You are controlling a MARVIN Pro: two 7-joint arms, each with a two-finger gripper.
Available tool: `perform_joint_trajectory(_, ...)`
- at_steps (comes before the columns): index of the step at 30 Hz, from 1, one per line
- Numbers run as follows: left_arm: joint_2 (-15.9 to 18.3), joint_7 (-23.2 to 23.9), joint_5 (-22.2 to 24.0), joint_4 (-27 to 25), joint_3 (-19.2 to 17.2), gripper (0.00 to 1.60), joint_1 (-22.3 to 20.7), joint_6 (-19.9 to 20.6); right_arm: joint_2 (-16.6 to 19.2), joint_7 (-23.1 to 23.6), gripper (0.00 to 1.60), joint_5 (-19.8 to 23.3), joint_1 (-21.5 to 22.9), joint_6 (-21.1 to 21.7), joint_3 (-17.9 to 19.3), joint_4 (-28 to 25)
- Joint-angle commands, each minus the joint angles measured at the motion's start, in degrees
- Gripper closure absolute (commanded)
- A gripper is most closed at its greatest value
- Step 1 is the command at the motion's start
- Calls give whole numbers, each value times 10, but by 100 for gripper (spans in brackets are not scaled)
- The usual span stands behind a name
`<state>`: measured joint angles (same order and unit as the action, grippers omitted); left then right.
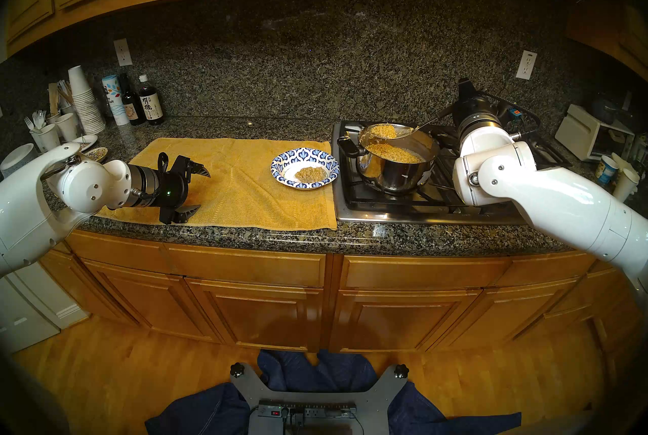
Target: Scoop oatmeal into bowl
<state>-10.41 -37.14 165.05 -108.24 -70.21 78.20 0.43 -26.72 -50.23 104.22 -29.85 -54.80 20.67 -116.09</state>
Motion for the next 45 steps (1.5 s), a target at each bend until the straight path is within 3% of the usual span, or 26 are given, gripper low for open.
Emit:
perform_joint_trajectory(1, -1, 0, -1, 1, -1, 0, -1, 0, 14, -60, 160, -21, 43, 0, 17, -24)
perform_joint_trajectory(17, -1, 0, -1, 1, -1, 0, -1, 0, -1, -57, 160, -16, 64, -2, -5, -35)
perform_joint_trajectory(18, -1, 0, -1, 1, -1, 0, -1, 0, -4, -73, 160, -23, 68, -2, -5, -40)
perform_joint_trajectory(19, -1, 0, -1, 1, -1, 0, -1, 0, -6, -56, 160, -16, 68, -2, -5, -42)
perform_joint_trajectory(28, -1, 0, -1, 1, -1, 0, -1, 0, -47, -59, 160, -31, 90, 7, -15, -56)
perform_joint_trajectory(34, -1, 0, -1, 1, -1, 0, -1, 0, -85, -55, 160, -67, 103, 35, -41, -59)
perform_joint_trajectory(45, -1, 0, -1, 1, -1, 0, -1, 0, -160, -114, 160, -132, 123, 72, -87, -29)
